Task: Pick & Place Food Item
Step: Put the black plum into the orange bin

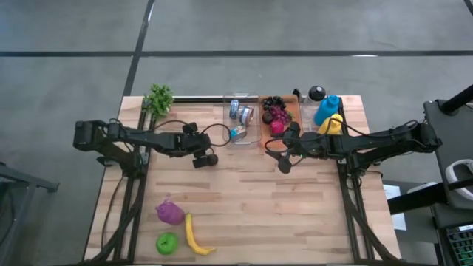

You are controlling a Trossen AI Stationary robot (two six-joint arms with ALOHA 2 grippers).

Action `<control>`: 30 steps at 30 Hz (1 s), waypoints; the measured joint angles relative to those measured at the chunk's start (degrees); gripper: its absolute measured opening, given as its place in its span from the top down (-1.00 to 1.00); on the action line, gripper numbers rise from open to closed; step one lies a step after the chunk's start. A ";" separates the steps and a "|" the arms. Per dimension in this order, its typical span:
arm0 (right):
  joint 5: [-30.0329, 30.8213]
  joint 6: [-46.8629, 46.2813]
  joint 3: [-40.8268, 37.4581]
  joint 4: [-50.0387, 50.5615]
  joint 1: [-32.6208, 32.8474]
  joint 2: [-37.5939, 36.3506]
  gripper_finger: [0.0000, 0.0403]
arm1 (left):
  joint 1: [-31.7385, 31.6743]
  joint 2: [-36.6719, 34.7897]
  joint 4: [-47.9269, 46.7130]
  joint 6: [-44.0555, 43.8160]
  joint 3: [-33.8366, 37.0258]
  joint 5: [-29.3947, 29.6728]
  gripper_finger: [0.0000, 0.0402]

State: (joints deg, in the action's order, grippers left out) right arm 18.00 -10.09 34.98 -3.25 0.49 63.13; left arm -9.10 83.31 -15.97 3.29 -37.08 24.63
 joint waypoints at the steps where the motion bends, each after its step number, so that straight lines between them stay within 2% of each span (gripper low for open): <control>1: 0.01 0.00 0.00 -0.02 0.00 0.00 -0.69 | 0.00 0.00 0.23 -0.02 0.02 -0.95 0.16; 7: 0.01 0.00 0.00 -0.02 0.00 0.00 -0.74 | 0.54 0.00 0.28 -2.36 0.02 -8.05 0.18; 13: 0.00 0.00 0.00 -0.02 0.00 0.00 -0.71 | 3.07 0.00 1.50 -3.39 0.03 -8.82 0.18; 23: 0.00 -0.89 -0.03 -0.07 0.01 0.00 -0.64 | 5.57 1.86 9.81 -5.22 0.04 -10.35 0.19; 30: -0.01 -1.75 -0.26 -0.02 0.00 0.00 -0.67 | 5.67 2.75 8.76 -6.53 0.09 -10.17 0.20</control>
State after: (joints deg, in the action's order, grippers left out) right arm 17.99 -11.84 34.73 -3.27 0.49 63.13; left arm -3.44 86.06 -7.21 -3.24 -36.99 14.47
